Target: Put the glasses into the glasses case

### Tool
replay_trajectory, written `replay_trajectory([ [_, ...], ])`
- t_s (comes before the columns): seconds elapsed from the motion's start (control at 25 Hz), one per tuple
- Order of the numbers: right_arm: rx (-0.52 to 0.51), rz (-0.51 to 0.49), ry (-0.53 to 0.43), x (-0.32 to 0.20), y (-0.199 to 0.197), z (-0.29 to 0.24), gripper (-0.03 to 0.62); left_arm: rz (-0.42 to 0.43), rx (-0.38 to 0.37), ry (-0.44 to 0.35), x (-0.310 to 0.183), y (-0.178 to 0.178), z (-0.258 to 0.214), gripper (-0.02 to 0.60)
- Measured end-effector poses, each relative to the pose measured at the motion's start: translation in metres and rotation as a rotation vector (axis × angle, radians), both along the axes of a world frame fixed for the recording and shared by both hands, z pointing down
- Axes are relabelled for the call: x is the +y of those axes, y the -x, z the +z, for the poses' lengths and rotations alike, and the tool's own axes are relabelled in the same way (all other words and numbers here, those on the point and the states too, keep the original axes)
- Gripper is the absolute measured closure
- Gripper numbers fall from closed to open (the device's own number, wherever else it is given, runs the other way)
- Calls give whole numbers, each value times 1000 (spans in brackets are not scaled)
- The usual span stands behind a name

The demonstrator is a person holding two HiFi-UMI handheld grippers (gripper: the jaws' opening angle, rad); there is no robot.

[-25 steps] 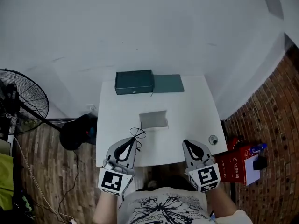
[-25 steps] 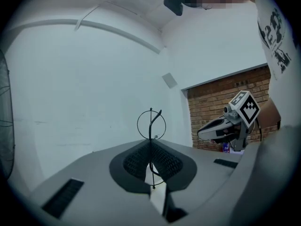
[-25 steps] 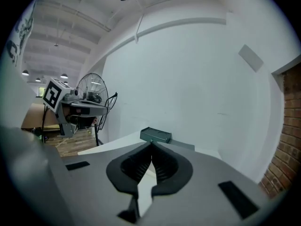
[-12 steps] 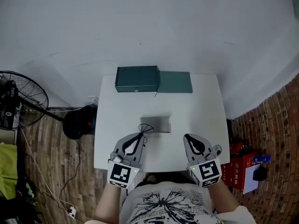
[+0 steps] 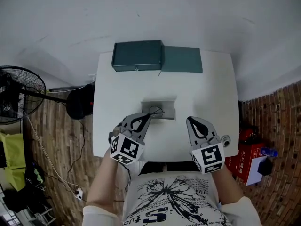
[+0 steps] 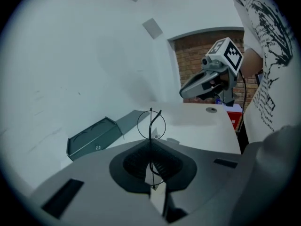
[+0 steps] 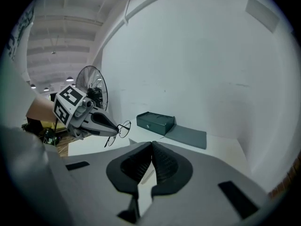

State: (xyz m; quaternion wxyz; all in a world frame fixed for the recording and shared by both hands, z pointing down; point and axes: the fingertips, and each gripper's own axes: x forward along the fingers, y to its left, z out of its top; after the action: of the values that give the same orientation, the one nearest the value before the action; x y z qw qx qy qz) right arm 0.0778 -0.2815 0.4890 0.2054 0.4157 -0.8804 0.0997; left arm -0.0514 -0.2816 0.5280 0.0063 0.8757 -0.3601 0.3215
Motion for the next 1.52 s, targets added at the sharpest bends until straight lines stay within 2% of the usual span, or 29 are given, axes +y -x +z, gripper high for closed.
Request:
replay_trajectory([
  [0.28,-11,14,34,-11,1,27,579,153,-127,142,-16,-13,49,566],
  [0.52,-3,50,65,-16,-8,40,579,286,-275,133,-32,-21,71,566],
  [0.72,5,79,79,-16,-19,45,579,382,-369,180,-36,-30,88,566],
  [1.12,21,116,113,-14,-33,56,579,532,-465,340,-25,-43,120,566],
  [1.4,11,126,107,-15,-40,55,579,542,-461,406,-25,-44,128,565],
  [1.52,13,124,111,-14,-41,56,579,550,-492,440,-22,-41,130,565],
])
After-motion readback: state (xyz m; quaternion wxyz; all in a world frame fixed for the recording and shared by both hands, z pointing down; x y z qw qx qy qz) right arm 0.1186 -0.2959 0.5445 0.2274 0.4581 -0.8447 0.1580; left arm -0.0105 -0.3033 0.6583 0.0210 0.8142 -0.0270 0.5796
